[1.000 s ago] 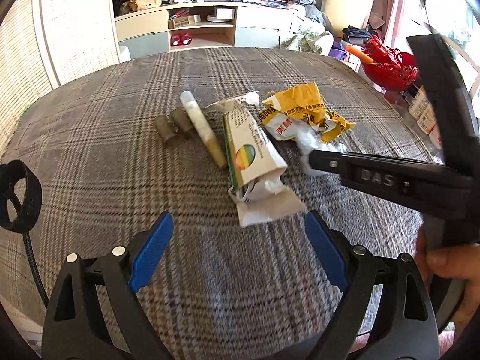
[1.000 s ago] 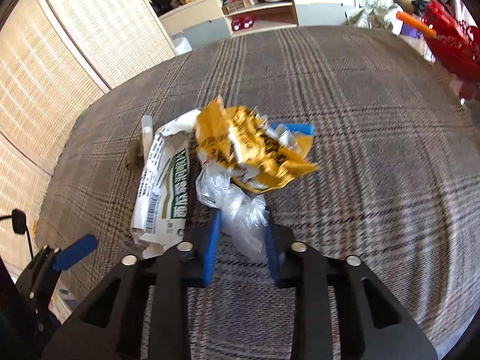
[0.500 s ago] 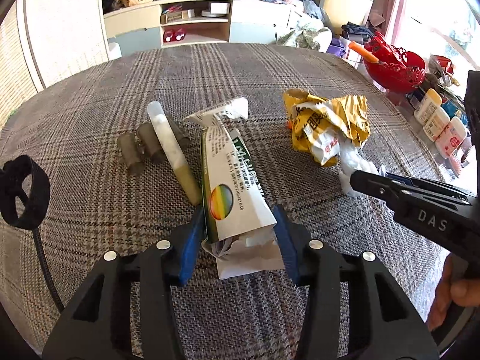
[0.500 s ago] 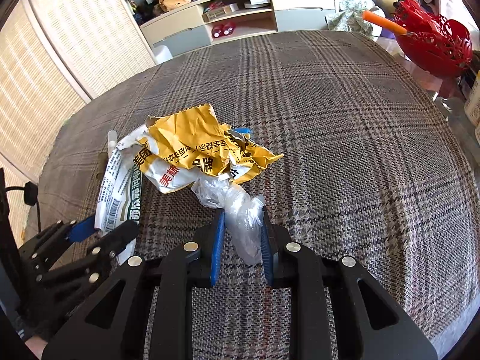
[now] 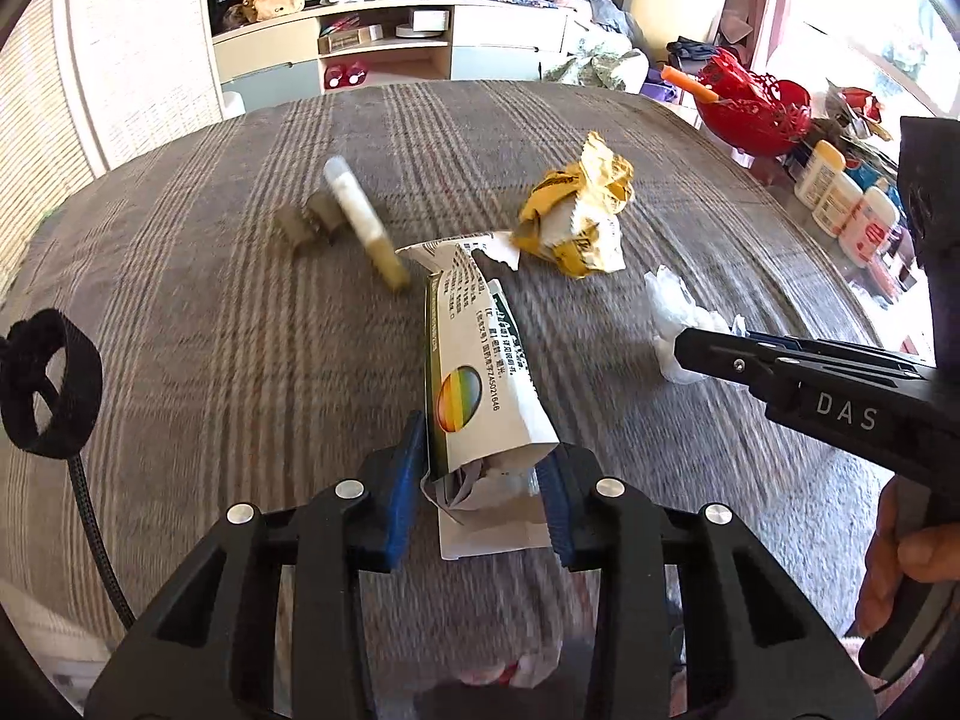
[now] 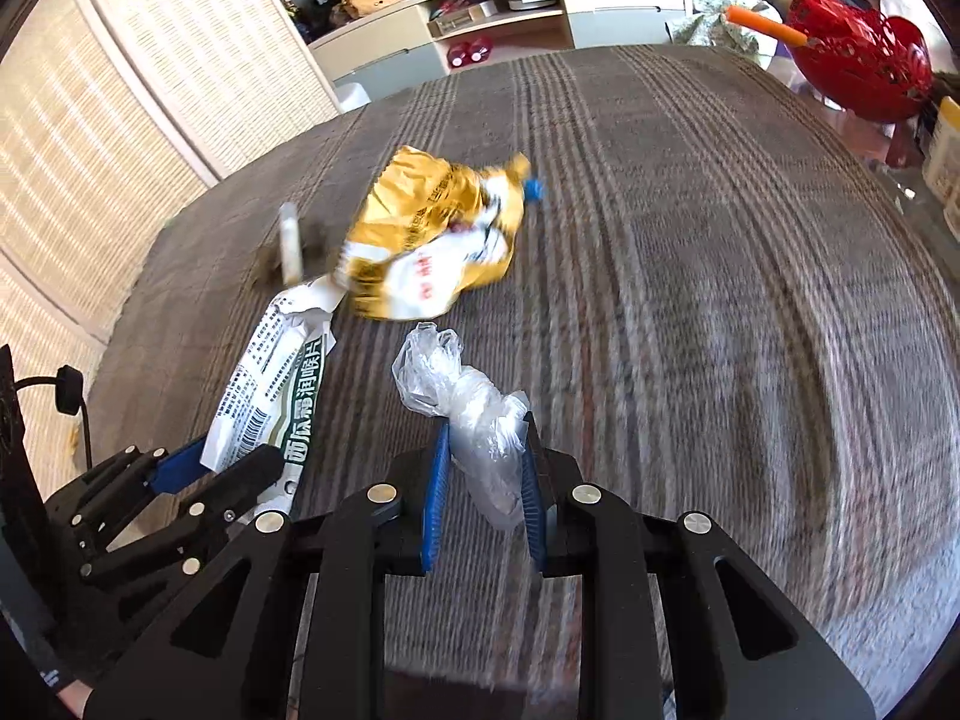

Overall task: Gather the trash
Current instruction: 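Carry the tube box and clear bag over the bin and open both grippers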

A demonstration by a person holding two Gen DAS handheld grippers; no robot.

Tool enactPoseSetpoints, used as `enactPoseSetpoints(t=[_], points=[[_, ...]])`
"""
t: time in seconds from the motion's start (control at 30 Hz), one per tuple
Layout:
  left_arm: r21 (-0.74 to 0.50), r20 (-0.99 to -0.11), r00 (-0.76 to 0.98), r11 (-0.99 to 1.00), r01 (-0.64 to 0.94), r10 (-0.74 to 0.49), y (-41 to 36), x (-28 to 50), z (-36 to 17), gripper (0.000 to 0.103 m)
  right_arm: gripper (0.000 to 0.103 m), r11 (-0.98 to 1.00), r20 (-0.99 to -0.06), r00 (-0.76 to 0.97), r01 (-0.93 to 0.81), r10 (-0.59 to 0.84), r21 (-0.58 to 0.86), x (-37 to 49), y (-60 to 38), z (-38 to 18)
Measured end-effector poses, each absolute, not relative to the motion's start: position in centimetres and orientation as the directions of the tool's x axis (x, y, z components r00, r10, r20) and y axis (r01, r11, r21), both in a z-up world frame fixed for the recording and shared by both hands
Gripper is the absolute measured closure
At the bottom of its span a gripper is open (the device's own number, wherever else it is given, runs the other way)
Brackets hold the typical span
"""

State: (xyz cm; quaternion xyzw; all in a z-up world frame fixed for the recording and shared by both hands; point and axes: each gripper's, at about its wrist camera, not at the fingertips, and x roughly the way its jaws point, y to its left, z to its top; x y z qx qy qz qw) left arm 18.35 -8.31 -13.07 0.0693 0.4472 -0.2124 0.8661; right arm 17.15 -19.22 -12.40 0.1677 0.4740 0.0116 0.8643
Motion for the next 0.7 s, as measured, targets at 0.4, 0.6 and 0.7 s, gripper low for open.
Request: enactPoseSetpoints(t=[0.4, 0.6, 0.7], points=[[-0.079, -0.801, 0.513, 0.903, 0.421, -0.309, -5.4, 10.5, -13.2, 0.070, 0.080, 0.937, -0.794, 0.564, 0.098, 0.227, 0.337, 11.3, -16.9, -13.0], [-0.086, -0.791, 0.524, 0.905, 0.416, -0.316, -4.0, 6.1, -13.5, 0.070, 0.080, 0.930, -0.784, 0.567, 0.083, 0.252, 0.359, 7.9, -16.1, -13.8], [-0.093, -0.788, 0.525, 0.905, 0.416, -0.322, -3.5, 3.9, -13.9, 0.070, 0.080, 0.929, -0.788, 0.558, 0.077, 0.262, 0.363, 6.5, -15.6, -14.6]])
